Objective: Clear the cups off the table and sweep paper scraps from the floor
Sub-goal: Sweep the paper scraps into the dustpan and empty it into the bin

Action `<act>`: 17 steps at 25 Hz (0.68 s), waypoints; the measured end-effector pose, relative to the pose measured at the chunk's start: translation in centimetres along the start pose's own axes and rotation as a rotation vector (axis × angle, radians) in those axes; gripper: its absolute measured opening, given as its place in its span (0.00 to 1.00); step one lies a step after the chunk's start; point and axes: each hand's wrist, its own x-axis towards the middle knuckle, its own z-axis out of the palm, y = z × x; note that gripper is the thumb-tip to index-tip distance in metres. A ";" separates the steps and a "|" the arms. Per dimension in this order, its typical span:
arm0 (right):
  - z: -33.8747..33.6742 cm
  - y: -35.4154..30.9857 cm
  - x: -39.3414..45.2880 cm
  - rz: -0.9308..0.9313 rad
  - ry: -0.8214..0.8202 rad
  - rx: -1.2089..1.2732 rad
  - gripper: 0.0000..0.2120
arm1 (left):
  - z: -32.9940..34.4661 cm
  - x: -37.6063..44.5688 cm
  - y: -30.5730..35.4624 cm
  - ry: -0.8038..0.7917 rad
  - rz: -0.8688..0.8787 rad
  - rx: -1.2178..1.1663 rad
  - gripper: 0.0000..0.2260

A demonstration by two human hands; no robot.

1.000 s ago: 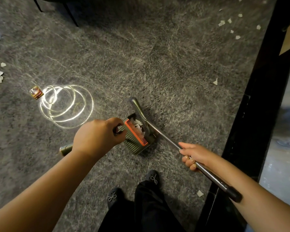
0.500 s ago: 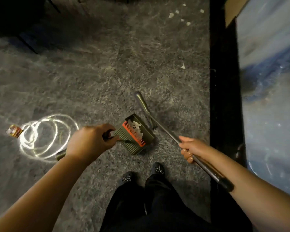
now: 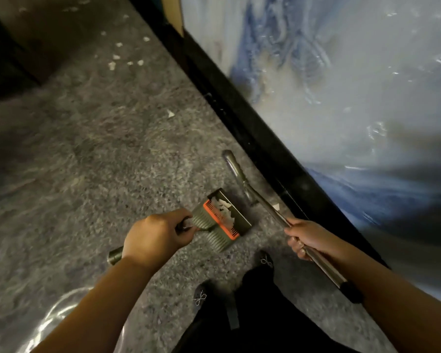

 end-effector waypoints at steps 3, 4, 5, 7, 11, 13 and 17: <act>-5.4 1.0 -0.8 0.030 0.080 0.060 0.15 | 2.7 2.9 3.9 -0.047 0.042 0.040 0.11; -7.4 1.3 -0.9 0.029 0.113 0.062 0.19 | 3.7 4.0 5.3 -0.070 0.057 0.054 0.11; -9.1 1.5 -0.9 0.021 0.136 0.057 0.22 | 4.6 5.0 6.5 -0.092 0.067 0.063 0.11; -12.1 1.9 -0.4 0.009 0.171 0.057 0.26 | 6.1 7.0 8.7 -0.119 0.076 0.073 0.12; -16.5 2.2 1.7 0.018 0.201 0.018 0.28 | 8.0 10.6 12.5 -0.144 0.130 0.107 0.10; -17.2 2.2 2.9 0.051 0.199 0.009 0.28 | 8.1 12.3 13.5 -0.135 0.143 0.101 0.09; -17.7 2.1 6.1 0.136 0.165 0.025 0.23 | 8.1 14.6 15.7 -0.121 0.163 0.119 0.08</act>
